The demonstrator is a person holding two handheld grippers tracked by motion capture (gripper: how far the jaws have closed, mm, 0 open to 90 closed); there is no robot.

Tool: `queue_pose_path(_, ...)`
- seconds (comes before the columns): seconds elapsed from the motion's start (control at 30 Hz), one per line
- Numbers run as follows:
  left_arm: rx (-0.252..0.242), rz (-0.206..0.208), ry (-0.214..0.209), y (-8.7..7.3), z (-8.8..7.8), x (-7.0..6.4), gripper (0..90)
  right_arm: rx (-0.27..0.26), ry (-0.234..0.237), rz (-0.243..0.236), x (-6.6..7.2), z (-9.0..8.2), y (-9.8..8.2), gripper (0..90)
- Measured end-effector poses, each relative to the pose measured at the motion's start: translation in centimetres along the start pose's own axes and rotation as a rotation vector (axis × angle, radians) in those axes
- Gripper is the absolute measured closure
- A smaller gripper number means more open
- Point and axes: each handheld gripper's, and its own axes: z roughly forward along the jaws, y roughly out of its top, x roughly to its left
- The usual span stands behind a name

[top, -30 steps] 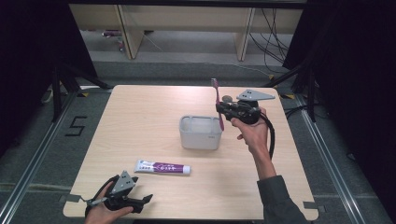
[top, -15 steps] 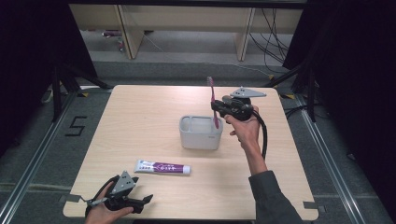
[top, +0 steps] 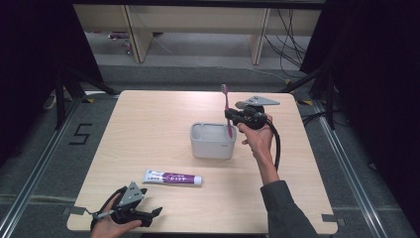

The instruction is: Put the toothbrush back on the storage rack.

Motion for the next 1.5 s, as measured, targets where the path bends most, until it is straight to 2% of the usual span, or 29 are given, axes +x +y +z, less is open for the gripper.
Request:
queue_pose_path(0.03, 0.001, 0.000, 0.000, 0.0, 0.0, 0.0, 16.3, 0.005, 0.003, 0.020, 0.0, 0.0, -0.1, 79.1)
queue_pose_path(0.07, 0.009, 0.004, 0.004, 0.0, 0.0, 0.0, 16.3, 0.003, -0.002, -0.001, -0.2, 0.1, -0.2, 79.1)
queue_pose_path(0.1, 0.013, 0.007, 0.012, 0.0, -0.1, 0.0, 16.3, -0.004, -0.001, -0.001, -0.3, 0.2, -0.3, 79.0)
queue_pose_path(0.13, 0.015, 0.008, 0.012, 0.0, -0.1, 0.1, 16.3, 0.008, -0.007, 0.023, -0.2, 0.2, -0.5, 79.1)
queue_pose_path(0.17, 0.016, 0.010, 0.012, 0.0, -0.1, 0.1, 16.3, -0.006, -0.008, 0.000, -0.4, 0.4, -0.6, 79.0)
queue_pose_path(0.23, 0.003, 0.001, 0.001, 0.0, 0.0, 0.0, 16.3, 0.014, -0.003, 0.021, -0.3, 0.5, -0.7, 79.0)
queue_pose_path(0.27, 0.013, 0.013, 0.009, 0.0, 0.0, 0.1, 16.3, 0.015, -0.007, 0.016, -0.4, 0.5, -0.9, 79.0)
queue_pose_path(0.3, 0.010, 0.001, 0.010, 0.0, 0.0, 0.0, 16.3, 0.008, -0.006, 0.005, -0.5, 0.6, -1.0, 79.0)
queue_pose_path(0.33, 0.008, 0.000, 0.005, 0.0, 0.0, 0.0, 16.3, 0.020, -0.007, 0.029, -0.4, 0.7, -1.1, 79.0)
queue_pose_path(0.5, 0.008, 0.000, 0.006, 0.0, 0.0, 0.0, 16.3, 0.026, -0.008, 0.015, -0.7, 1.0, -1.7, 79.0)
queue_pose_path(0.57, 0.009, 0.000, 0.006, 0.0, 0.0, -0.1, 16.3, 0.030, -0.008, 0.043, -0.6, 1.0, -1.8, 79.0)
queue_pose_path(0.6, 0.009, -0.003, 0.005, 0.0, 0.0, -0.1, 16.3, 0.030, -0.011, 0.036, -0.6, 1.0, -1.8, 79.0)
queue_pose_path(0.63, 0.009, -0.003, 0.005, 0.0, 0.0, -0.1, 16.3, 0.023, -0.019, 0.005, -0.7, 1.0, -1.9, 79.0)
queue_pose_path(0.67, 0.009, -0.003, 0.005, 0.0, 0.0, -0.1, 16.3, 0.034, -0.003, 0.025, -0.6, 1.1, -1.9, 79.0)
queue_pose_path(0.7, 0.008, -0.003, 0.005, 0.0, 0.0, -0.1, 16.3, 0.036, -0.009, 0.033, -0.5, 1.1, -1.9, 79.0)
queue_pose_path(0.73, 0.001, -0.004, 0.003, 0.0, 0.1, -0.1, 16.3, 0.034, -0.006, 0.017, -0.6, 1.1, -2.0, 79.0)
queue_pose_path(0.8, 0.010, -0.002, 0.006, 0.0, 0.0, -0.1, 16.3, 0.040, -0.008, 0.033, -0.5, 1.1, -2.1, 79.0)
queue_pose_path(0.87, 0.011, -0.001, 0.005, 0.0, 0.0, -0.1, 16.3, 0.030, -0.014, 0.007, -0.7, 1.3, -2.3, 78.9)
queue_pose_path(0.93, 0.011, -0.001, 0.006, 0.0, 0.0, -0.1, 16.3, 0.047, -0.005, 0.029, -0.6, 1.3, -2.4, 78.9)
queue_pose_path(1.03, 0.009, -0.002, 0.006, 0.0, 0.0, -0.1, 16.3, 0.046, -0.018, 0.014, -0.8, 1.3, -2.6, 78.8)
queue_pose_path(1.07, 0.010, -0.002, 0.006, 0.0, 0.0, -0.1, 16.3, 0.039, -0.019, 0.035, -0.7, 1.3, -2.7, 78.8)
queue_pose_path(1.1, 0.011, -0.001, 0.006, 0.0, 0.0, -0.1, 16.3, 0.041, -0.024, 0.006, -0.9, 1.3, -2.7, 78.8)
queue_pose_path(1.2, 0.011, -0.001, 0.006, 0.0, 0.0, -0.1, 16.3, 0.050, -0.011, 0.025, -0.8, 1.3, -2.8, 78.7)
queue_pose_path(1.27, 0.011, -0.001, 0.007, 0.0, 0.0, -0.1, 16.3, 0.044, -0.024, 0.003, -0.9, 1.4, -2.9, 78.6)
queue_pose_path(1.3, 0.011, 0.000, 0.006, 0.0, 0.0, -0.1, 16.3, 0.061, -0.009, 0.020, -0.7, 1.4, -2.9, 78.6)
queue_pose_path(1.43, 0.011, -0.001, 0.007, 0.0, 0.0, -0.1, 16.3, 0.064, -0.027, -0.022, -0.7, 1.5, -2.9, 78.6)
queue_pose_path(1.5, 0.003, 0.000, 0.003, 0.0, 0.0, -0.1, 16.3, 0.073, -0.035, -0.015, -0.6, 1.4, -2.9, 78.5)
